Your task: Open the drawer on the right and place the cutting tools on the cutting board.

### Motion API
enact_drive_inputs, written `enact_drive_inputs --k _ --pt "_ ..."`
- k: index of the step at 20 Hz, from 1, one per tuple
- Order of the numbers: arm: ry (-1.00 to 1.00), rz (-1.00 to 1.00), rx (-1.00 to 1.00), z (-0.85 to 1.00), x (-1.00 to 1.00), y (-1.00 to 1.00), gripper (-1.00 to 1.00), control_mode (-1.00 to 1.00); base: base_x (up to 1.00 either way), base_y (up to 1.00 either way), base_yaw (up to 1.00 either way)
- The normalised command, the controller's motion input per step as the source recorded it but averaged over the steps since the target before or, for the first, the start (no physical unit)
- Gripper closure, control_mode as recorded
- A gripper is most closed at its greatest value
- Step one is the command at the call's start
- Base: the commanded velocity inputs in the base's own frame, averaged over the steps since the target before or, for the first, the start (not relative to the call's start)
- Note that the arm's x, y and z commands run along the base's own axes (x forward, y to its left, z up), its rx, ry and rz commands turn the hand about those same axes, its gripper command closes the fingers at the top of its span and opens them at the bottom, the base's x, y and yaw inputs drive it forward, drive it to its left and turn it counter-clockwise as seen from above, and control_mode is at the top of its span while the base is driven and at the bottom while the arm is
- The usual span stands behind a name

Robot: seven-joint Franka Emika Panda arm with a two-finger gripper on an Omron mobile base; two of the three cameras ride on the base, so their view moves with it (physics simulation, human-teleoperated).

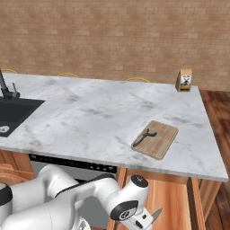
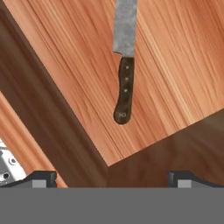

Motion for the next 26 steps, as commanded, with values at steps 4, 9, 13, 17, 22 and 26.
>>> enact_drive_inputs --k 4,9,13,17,22,26 --pt "0.00 0.00 0.05 -0.14 0.13 0.00 -1.00 -1.00 0.00 0.00 0.00" --pt "0.00 0.00 0.01 -0.20 0.14 0.00 -1.00 -1.00 0.00 0.00 0.00" --pt "0.00 0.00 0.00 -0.27 0.15 -0.02 -1.00 -1.00 0.00 0.00 0.00" --pt "0.00 0.00 0.00 -0.25 0.11 -0.22 -1.00 -1.00 0.00 0.00 0.00" --pt "0.00 0.00 0.00 -0.21 0.07 -0.33 -1.00 -1.00 0.00 0.00 0.00" --pt "0.00 0.00 0.00 -0.15 0.11 -0.16 -1.00 -1.00 0.00 0.00 0.00"
